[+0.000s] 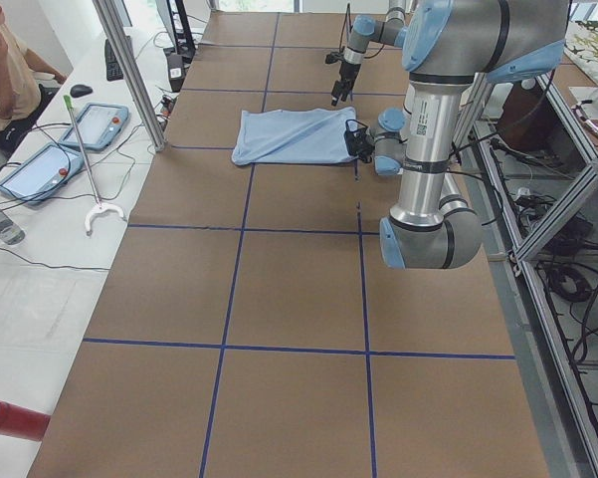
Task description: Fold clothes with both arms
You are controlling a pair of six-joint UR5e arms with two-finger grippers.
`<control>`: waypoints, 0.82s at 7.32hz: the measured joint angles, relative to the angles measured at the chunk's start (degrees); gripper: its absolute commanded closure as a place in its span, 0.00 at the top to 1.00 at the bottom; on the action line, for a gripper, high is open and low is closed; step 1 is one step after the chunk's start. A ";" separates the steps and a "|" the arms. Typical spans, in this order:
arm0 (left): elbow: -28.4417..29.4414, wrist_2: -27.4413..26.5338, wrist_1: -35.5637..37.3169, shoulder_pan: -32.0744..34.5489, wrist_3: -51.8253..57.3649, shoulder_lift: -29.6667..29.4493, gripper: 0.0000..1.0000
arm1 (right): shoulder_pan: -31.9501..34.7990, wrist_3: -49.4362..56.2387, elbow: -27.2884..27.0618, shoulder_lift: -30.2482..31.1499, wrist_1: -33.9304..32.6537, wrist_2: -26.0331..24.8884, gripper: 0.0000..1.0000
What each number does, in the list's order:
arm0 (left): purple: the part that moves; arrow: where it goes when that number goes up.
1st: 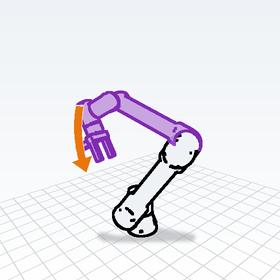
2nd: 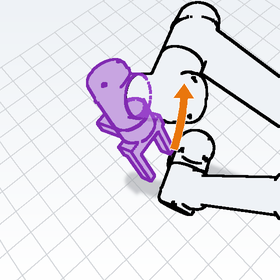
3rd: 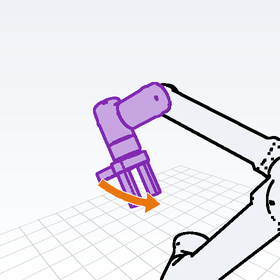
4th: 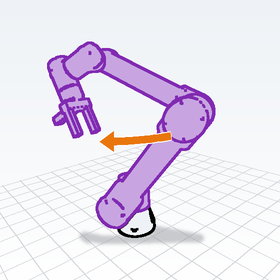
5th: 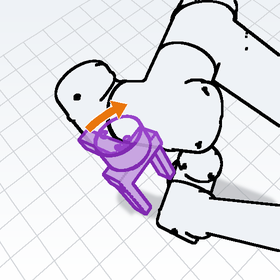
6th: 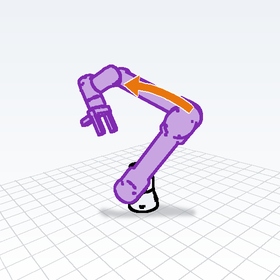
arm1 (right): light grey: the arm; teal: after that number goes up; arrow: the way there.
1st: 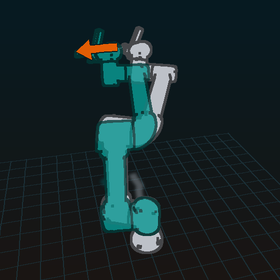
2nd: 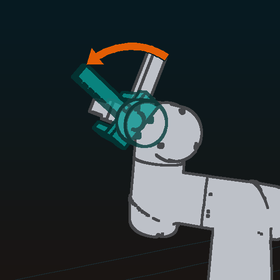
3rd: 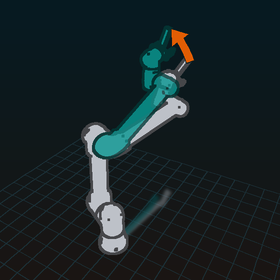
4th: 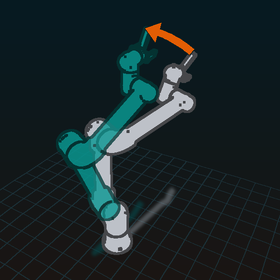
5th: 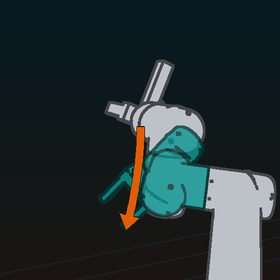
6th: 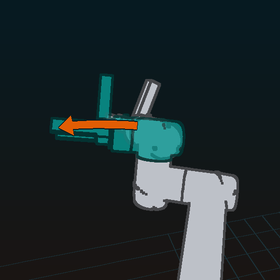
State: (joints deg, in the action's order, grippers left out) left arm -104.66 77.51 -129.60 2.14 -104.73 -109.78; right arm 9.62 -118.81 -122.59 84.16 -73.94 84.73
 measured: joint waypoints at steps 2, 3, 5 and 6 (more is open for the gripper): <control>-0.01 0.01 -0.09 -0.11 -0.11 -0.01 0.00 | -4.64 -7.69 2.78 -5.70 -9.77 -0.49 0.89; -0.05 0.01 -0.11 -0.19 -0.21 -0.05 0.00 | -5.50 -8.77 4.75 -7.02 -10.98 -0.62 0.89; -0.15 -0.04 -0.12 -0.26 -0.35 -0.08 0.00 | -4.73 -9.02 5.71 -7.97 -11.71 -0.64 0.89; -0.17 -0.07 -0.12 -0.28 -0.37 -0.09 0.00 | -3.67 -8.81 5.71 -8.08 -11.79 -0.65 0.89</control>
State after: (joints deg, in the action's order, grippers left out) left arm -104.83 77.44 -129.73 1.85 -105.11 -109.86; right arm 5.95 -127.62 -116.89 76.08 -85.73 84.09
